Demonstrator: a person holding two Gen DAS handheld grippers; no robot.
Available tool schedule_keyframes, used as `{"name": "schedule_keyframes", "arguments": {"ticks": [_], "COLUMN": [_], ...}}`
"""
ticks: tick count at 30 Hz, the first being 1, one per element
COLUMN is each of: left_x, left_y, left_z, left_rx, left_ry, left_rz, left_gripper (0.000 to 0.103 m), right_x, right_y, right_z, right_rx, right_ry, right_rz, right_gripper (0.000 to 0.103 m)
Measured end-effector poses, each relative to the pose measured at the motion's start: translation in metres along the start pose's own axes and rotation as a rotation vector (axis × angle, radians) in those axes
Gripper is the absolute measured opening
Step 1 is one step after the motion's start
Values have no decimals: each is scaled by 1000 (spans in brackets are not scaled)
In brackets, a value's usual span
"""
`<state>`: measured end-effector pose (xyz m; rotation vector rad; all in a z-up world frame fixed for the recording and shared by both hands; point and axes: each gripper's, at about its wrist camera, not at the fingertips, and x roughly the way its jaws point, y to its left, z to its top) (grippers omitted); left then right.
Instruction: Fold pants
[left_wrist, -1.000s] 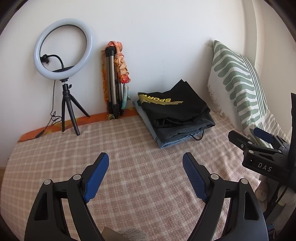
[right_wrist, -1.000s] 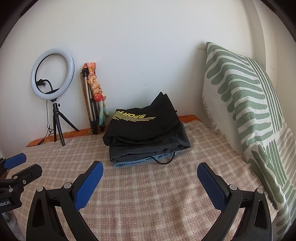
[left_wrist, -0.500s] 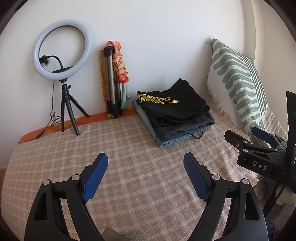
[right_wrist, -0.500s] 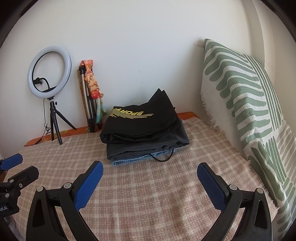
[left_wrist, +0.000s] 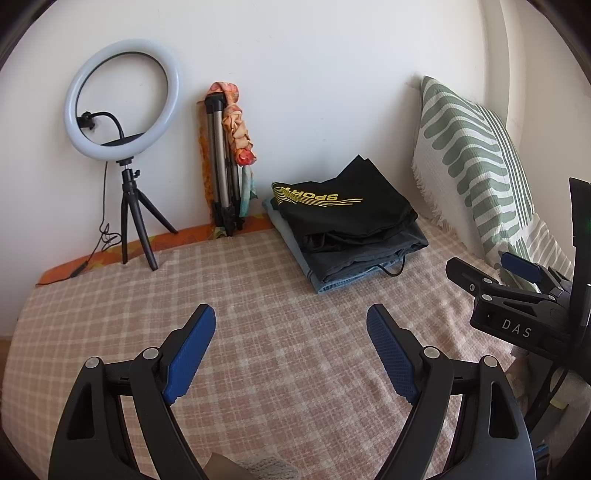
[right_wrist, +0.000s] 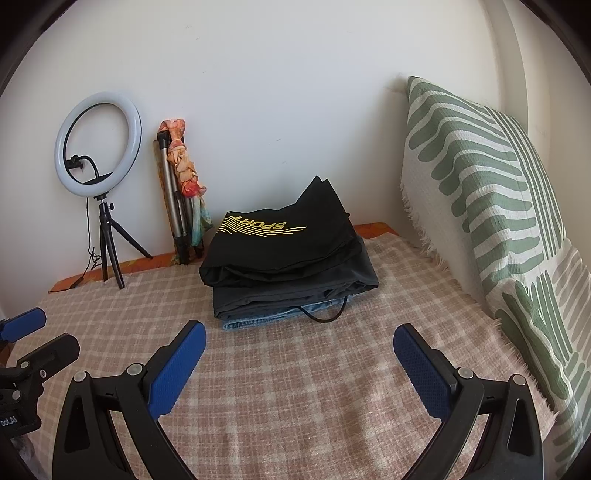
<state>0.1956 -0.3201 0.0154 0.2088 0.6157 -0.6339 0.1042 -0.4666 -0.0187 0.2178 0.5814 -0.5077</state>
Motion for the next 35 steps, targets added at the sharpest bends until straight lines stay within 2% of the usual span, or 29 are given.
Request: {"name": "schedule_keyframes", "arguments": {"ticks": [35], "left_x": [-2], "left_y": [-2], "left_z": [0], "left_rx": [12], "left_ry": [-18], "left_rz": [8], "left_gripper": [85], "right_x": [0], "right_y": [3], "right_z": [-2], "right_rx": [6], "right_ry": [13], "right_rz": [9], "right_gripper": [103]}}
